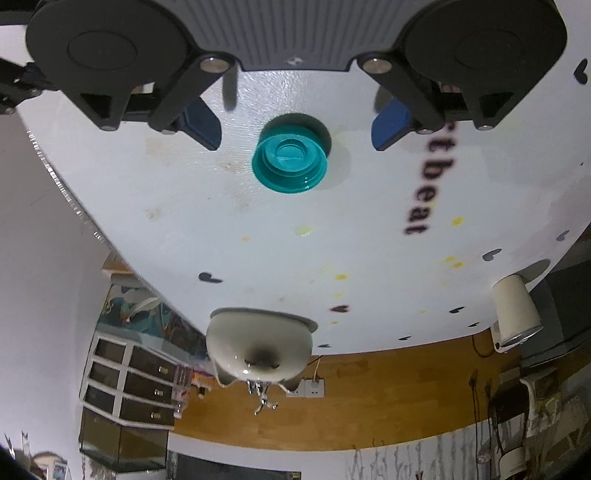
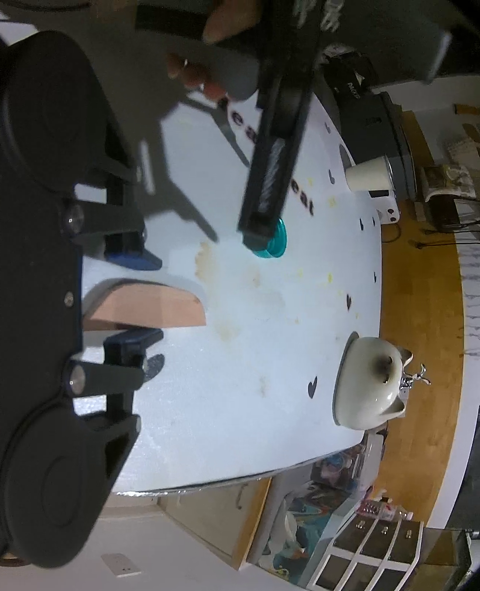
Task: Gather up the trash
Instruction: 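Grasp the teal bottle cap with the left tool while the right tool grasps the pink stick, then lift the teal cap and pink stick off the table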
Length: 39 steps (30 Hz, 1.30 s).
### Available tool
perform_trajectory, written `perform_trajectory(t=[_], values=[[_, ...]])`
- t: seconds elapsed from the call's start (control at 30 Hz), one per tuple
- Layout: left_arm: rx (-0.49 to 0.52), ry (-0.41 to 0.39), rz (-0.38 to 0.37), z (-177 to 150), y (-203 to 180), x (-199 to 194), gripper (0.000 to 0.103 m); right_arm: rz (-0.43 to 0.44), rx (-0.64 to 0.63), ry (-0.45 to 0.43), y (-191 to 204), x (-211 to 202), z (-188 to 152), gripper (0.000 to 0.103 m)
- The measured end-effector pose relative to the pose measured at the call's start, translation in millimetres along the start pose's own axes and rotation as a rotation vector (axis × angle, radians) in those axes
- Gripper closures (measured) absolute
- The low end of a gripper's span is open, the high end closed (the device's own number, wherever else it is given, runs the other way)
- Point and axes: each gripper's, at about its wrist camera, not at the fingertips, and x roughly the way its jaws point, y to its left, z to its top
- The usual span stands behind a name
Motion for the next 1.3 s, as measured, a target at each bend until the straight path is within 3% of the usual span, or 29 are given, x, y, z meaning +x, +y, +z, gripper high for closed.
perform_trajectory(t=[0.17, 0.33, 0.67, 0.93, 1.3], values=[[0.024, 0.003, 0.006, 2, -3, 17, 0.031, -0.007, -0.038, -0.012, 1, 6, 2, 0.075], [0.030, -0.014, -0.008, 6, -7, 19, 0.053, 0.000, -0.028, -0.023, -2, 4, 0, 0.076], [0.023, 0.031, -0.007, -13, -14, -9, 0.053, 0.011, -0.009, 0.019, 1, -6, -4, 0.076], [-0.024, 0.063, 0.021, -38, -10, -62, 0.053, 0.008, 0.031, 0.076, 2, -21, -9, 0.077], [-0.061, 0.083, 0.047, -70, -13, -139, 0.053, 0.011, 0.035, 0.067, 12, -71, -22, 0.077]])
